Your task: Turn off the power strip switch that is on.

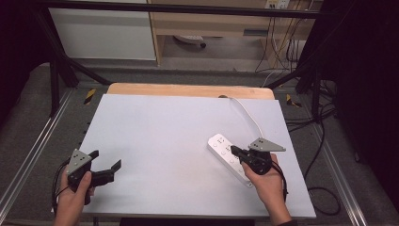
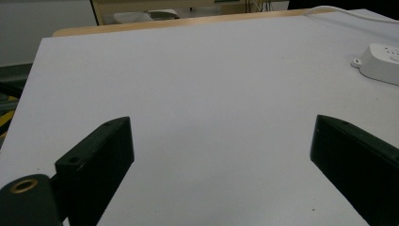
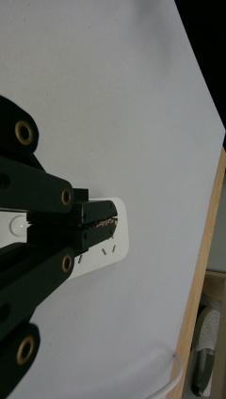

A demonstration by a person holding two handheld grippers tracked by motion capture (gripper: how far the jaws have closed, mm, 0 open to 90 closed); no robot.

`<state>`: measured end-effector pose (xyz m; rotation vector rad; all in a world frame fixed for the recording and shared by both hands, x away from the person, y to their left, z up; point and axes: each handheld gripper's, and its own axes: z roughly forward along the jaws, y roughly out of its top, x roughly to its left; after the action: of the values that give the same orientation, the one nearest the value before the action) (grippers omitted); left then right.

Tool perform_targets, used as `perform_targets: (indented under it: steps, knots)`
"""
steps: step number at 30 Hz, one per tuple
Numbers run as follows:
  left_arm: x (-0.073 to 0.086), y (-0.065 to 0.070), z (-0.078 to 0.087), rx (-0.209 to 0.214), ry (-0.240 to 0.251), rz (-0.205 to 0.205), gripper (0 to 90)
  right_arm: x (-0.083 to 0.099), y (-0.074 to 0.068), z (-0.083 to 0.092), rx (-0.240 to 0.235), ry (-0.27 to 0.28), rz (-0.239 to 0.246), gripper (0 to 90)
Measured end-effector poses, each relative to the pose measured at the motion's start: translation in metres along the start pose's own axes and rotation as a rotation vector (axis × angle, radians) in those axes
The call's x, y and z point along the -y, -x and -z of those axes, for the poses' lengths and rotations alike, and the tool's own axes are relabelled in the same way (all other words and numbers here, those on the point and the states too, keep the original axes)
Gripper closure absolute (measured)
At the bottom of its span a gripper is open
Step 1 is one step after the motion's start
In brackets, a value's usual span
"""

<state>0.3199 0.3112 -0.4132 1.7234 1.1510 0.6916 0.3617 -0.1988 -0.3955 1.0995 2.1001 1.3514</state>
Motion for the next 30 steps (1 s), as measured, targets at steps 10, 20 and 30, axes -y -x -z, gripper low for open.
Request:
perform_targets:
  steps: [10, 20, 30]
  knots:
    - [0.000, 0.000, 0.000, 0.001, 0.000, 0.002, 6.6, 0.004, 0.000, -0.006, 0.014, -0.040, 0.002, 90.0]
    - [0.000, 0.000, 0.000, 0.000, -0.002, 0.003, 6.6, 0.008, 0.000, -0.011, 0.032, -0.072, -0.003, 90.0]
    - [0.000, 0.000, 0.000, 0.001, -0.004, 0.001, 6.6, 0.010, -0.004, -0.015, 0.023, -0.124, 0.002, 90.0]
